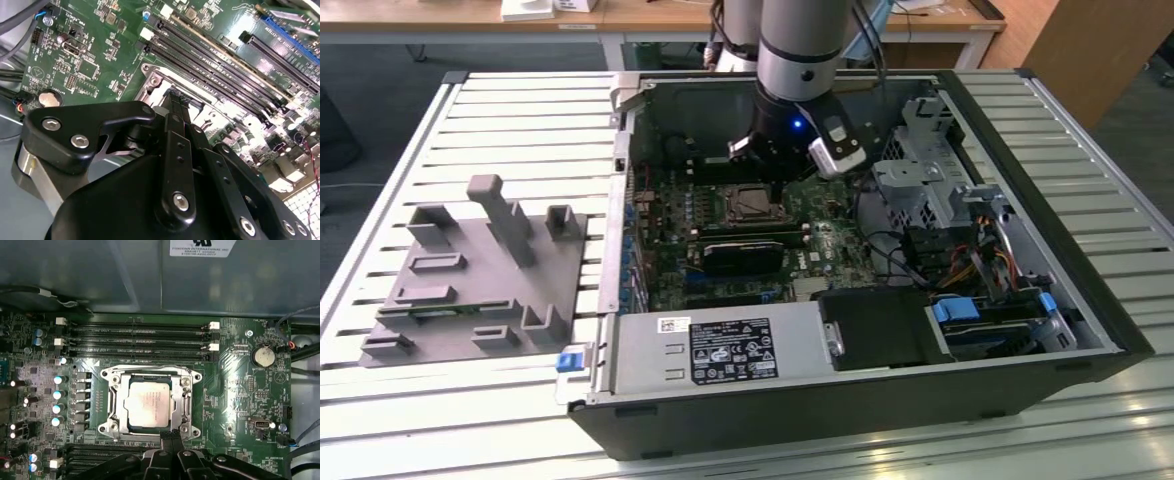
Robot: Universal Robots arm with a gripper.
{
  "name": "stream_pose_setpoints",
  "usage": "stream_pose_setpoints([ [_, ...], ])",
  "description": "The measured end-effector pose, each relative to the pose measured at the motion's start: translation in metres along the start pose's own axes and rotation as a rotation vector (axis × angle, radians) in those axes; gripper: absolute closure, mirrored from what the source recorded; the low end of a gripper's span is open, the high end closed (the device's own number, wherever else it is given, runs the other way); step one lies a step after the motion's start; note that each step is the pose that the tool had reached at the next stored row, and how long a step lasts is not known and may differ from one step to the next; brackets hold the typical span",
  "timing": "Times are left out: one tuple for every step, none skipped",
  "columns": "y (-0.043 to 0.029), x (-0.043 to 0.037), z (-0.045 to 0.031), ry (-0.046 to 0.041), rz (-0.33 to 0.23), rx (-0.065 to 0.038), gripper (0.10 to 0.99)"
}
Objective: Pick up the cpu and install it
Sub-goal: 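Install the second cpu locking lever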
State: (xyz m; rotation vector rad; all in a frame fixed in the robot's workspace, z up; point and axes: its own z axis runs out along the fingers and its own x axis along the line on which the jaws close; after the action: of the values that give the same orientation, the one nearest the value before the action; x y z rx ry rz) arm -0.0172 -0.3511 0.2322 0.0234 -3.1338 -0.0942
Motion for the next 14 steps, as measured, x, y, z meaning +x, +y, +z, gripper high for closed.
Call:
stream_pose_setpoints([
  [-0.0005, 0.0000, 0.0002, 0.0000, 0.000, 0.000, 0.980],
  [-0.0010, 0.0000, 0.0004, 0.0000, 0.000, 0.000, 0.980],
  [-0.0016, 0.0000, 0.0006, 0.0000, 0.000, 0.000, 0.980],
  [-0.0028, 0.0000, 0.0008, 0.0000, 0.000, 0.000, 0.980],
  [-0.0041, 0.0001, 0.0009, 0.0000, 0.000, 0.000, 0.980],
  [-0.0050, 0.0004, 0.0009, 0.0000, 0.000, 0.000, 0.980],
  [-0.0057, 0.0012, 0.0010, -0.0001, 0.000, 0.000, 0.980],
  [-0.0065, 0.0022, 0.0010, -0.0001, 0.000, 0.000, 0.980],
  [-0.0071, 0.0036, 0.0010, -0.0001, 0.000, 0.000, 0.980],
  [-0.0077, 0.0051, 0.0011, -0.0001, 0.000, 0.000, 0.980],
  [-0.0083, 0.0065, 0.0011, 0.0000, 0.000, 0.000, 0.980],
  [-0.0089, 0.0077, 0.0011, 0.0000, 0.000, 0.000, 0.980],
  [-0.0097, 0.0088, 0.0011, 0.0000, 0.000, 0.000, 0.980],
  [-0.0105, 0.0104, 0.0011, 0.0000, 0.000, 0.000, 0.980],
])
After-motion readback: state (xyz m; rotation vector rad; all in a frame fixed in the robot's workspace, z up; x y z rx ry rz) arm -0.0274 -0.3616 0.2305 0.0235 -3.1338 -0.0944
